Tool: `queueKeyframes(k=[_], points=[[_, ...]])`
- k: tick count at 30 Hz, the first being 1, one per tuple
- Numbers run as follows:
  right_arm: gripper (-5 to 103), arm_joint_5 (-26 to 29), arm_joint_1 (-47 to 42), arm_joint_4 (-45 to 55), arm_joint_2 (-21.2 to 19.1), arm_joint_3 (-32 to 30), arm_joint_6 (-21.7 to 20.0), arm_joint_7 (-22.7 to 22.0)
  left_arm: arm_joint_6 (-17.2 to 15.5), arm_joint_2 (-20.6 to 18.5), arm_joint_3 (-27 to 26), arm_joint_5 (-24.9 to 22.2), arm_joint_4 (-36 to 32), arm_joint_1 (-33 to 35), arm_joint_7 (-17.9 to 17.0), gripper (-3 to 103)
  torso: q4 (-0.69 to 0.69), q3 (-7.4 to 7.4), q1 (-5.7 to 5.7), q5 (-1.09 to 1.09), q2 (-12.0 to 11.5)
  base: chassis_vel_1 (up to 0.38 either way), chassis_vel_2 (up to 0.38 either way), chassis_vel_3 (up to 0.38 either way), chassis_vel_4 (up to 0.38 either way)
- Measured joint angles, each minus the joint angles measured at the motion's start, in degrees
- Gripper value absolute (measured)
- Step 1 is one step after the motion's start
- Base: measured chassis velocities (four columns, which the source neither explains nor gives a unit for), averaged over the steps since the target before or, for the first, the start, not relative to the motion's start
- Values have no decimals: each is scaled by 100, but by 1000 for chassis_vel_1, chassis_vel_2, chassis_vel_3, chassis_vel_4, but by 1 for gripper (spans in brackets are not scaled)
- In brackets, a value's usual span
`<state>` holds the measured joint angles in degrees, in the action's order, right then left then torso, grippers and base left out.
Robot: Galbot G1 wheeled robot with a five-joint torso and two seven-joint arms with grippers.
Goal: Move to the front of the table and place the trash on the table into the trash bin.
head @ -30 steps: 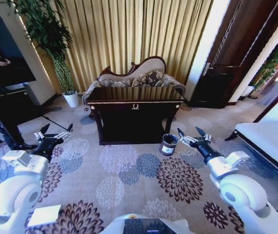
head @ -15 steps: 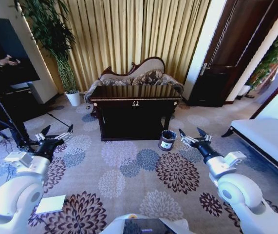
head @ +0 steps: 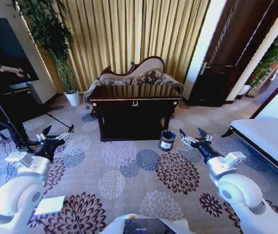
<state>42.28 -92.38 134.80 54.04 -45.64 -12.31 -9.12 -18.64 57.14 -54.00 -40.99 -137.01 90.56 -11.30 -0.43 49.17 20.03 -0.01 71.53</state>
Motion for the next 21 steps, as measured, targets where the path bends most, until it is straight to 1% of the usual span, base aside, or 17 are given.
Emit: queueKeyframes(k=[21], points=[[100, 5, 0, 5, 0, 0, -7, 1, -4, -3, -2, 0, -2, 0, 4, 100, 0, 0, 0, 0, 0, 0, 0, 0, 0]])
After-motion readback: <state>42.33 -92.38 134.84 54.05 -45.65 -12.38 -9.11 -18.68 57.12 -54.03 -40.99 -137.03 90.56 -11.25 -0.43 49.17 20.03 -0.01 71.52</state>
